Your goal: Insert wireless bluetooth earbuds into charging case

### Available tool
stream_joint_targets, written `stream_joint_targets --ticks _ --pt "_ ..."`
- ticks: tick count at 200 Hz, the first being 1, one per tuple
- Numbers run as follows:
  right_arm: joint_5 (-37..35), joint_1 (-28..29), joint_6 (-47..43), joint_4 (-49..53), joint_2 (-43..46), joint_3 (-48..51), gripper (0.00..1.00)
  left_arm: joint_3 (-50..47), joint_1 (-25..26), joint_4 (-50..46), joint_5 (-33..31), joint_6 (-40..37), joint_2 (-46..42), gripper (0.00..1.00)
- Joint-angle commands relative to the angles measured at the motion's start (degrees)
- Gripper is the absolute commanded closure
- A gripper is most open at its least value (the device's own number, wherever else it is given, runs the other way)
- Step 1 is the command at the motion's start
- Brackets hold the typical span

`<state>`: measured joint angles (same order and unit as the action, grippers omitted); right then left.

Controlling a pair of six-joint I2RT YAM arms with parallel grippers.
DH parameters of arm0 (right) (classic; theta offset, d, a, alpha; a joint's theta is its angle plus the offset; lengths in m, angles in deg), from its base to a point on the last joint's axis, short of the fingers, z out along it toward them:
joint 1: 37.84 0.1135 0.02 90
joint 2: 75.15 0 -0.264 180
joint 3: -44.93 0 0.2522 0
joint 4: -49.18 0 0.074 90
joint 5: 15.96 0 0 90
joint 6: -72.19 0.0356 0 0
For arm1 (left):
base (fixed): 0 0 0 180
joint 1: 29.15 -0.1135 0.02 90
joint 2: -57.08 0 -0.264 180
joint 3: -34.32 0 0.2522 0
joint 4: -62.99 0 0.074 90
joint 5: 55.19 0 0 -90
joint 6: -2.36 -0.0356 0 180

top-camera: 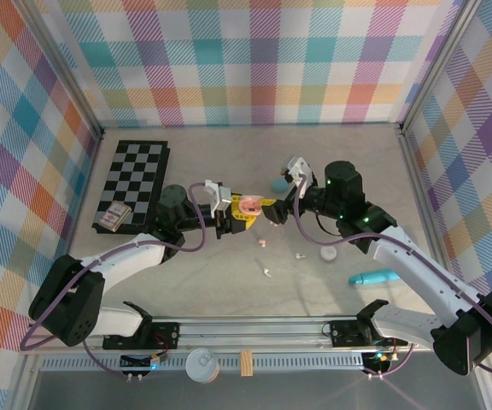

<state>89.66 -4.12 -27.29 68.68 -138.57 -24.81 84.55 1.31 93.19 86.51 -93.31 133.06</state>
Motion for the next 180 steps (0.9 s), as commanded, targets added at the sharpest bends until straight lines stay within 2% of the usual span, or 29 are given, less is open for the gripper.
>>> stream_joint_targets --ticks 1,54,90,124,150,180 --pt "-2.02 -0.24 1.95 -1.86 0.0 -2.19 0.01 0.26 0.21 1.97 2.83 -1.19 -2.07 0.72" --pt "-0.36 -0.18 2.74 0.02 0.91 -3.03 0.01 -0.26 0.16 2.17 2.45 -1.02 -2.45 0.72" --pt "-1.81 -0.23 3.41 2.42 1.01 -4.36 0.01 -0.43 0.13 3.31 2.82 -0.25 -2.5 0.72" --pt "0.93 -0.31 7.34 1.71 2.8 -3.82 0.01 -1.2 -0.13 4.43 1.89 -0.22 -2.25 0.72" --pt "2.73 -3.21 13.77 -0.94 4.92 -1.85 0.01 -2.23 -0.92 6.87 1.59 1.06 -1.87 0.72" --pt "5.47 -11.7 29.0 -2.35 5.02 0.64 0.01 -3.97 -1.87 8.26 0.27 1.45 -3.02 0.72"
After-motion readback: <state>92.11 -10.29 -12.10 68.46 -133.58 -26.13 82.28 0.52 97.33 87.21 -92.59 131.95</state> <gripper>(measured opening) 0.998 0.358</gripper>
